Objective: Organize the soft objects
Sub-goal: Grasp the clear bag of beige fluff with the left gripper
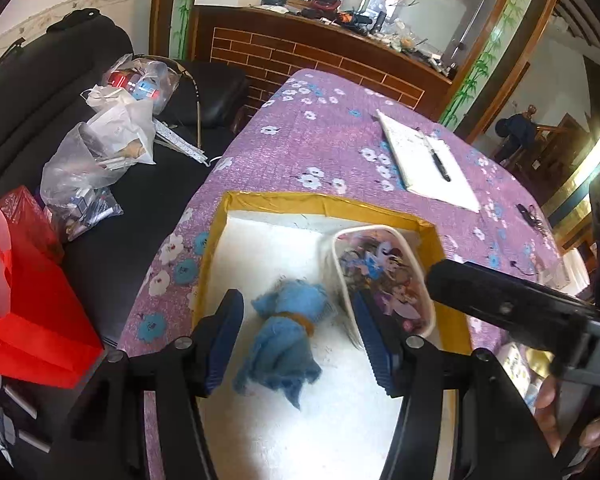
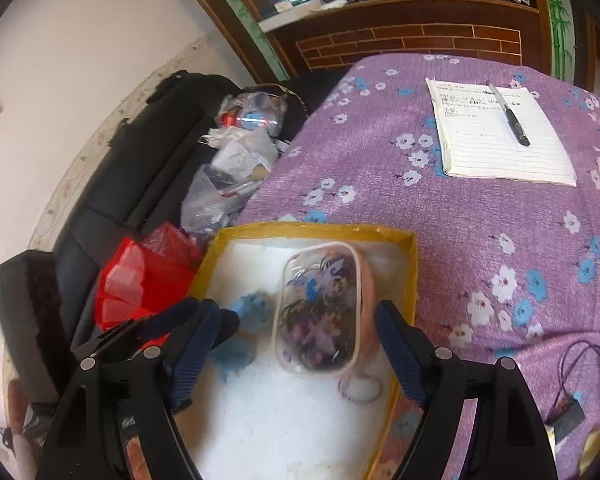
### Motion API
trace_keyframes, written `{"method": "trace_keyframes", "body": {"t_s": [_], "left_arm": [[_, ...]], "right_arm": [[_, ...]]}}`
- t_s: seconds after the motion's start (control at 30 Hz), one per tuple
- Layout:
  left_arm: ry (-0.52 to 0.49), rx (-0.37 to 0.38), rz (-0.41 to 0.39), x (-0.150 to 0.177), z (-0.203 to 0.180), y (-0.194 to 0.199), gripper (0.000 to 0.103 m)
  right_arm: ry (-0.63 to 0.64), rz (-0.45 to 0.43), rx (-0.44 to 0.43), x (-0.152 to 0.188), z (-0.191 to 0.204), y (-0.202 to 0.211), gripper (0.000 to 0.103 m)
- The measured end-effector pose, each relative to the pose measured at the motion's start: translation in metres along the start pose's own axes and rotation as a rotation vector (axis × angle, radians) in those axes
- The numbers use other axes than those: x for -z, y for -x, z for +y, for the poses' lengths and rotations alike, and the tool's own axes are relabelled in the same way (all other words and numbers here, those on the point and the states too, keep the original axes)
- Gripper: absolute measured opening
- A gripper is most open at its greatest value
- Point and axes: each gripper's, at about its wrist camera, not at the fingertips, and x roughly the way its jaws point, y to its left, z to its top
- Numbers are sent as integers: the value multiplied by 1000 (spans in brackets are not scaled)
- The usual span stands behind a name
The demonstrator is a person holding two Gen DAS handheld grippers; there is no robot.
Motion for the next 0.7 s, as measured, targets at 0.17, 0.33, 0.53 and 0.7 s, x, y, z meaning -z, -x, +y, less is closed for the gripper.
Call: {"method": "trace_keyframes", "body": {"t_s": [0.17, 0.33, 0.53, 0.7], "left_arm": [[-20, 25, -49, 17, -12, 30, 58], [-58, 74, -99, 46, -38, 57, 63], [-131, 179, -107, 92, -86, 81, 64], [-228, 239, -74, 136, -137, 86, 66]], "right_arm": [[87, -86, -1, 34, 5, 51, 84], [137, -178, -1, 82, -7, 103, 84], [65, -194, -60, 137, -50, 160, 84], [95, -340, 13, 175, -79, 216, 84]]}}
